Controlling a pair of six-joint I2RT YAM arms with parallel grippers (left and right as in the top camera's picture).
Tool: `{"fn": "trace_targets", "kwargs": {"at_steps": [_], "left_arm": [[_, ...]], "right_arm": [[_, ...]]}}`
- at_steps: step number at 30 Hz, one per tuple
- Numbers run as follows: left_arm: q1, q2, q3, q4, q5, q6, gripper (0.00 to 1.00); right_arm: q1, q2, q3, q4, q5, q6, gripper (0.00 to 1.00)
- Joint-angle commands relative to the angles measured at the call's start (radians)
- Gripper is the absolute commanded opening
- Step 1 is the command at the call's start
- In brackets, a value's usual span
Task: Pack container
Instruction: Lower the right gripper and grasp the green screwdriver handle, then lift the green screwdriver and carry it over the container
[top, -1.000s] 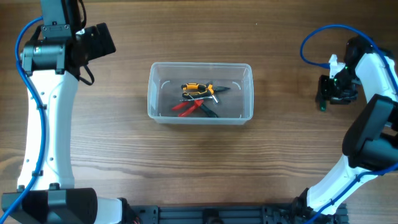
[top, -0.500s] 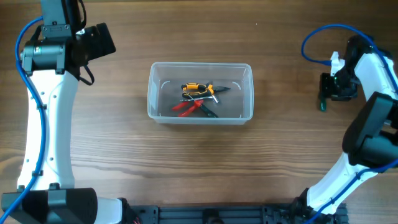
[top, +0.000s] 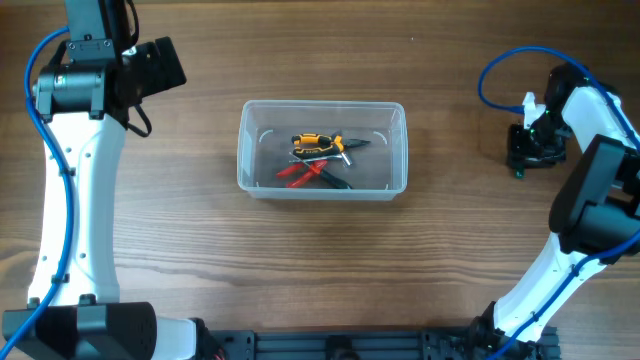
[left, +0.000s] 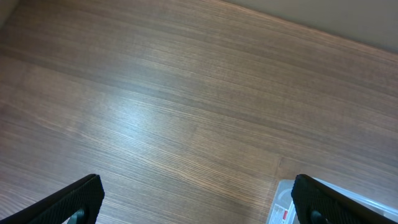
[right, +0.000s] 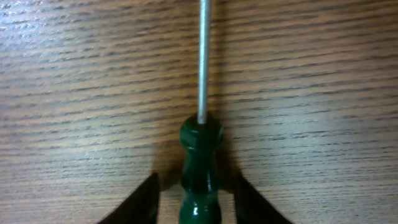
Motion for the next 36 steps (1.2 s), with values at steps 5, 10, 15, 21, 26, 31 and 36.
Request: {"fn": "trace_targets", "kwargs": {"at_steps": [5,10,15,21,26,31,36], "left_arm": [[0.003,-0.010,0.004,0.000,0.003,-0.020,1.00],[0.003,-0.010,0.004,0.000,0.002,-0.020,1.00],[0.003,-0.010,0.004,0.000,0.002,-0.020,1.00],[0.003,-0.010,0.004,0.000,0.002,-0.020,1.00],[0.003,-0.010,0.004,0.000,0.002,-0.020,1.00],[0.003,-0.010,0.004,0.000,0.002,-0.020,1.00],[0.003,-0.010,0.004,0.000,0.002,-0.020,1.00]], "right_arm": [[-0.007,0.058,-0.002,0.004,-0.012,-0.009,0.17],[-0.007,0.058,-0.002,-0.020,-0.043,-0.007,0.10],[-0.007,0.038,0.021,-0.036,-0.117,-0.010,0.05],[-0.004,-0.045,0.118,-0.058,-0.232,-0.011,0.06],[0.008,-0.159,0.234,-0.059,-0.443,-0.039,0.06],[0.062,-0.278,0.311,-0.053,-0.541,-0.093,0.05],[0.184,-0.404,0.320,-0.047,-0.562,-0.188,0.05]]}}
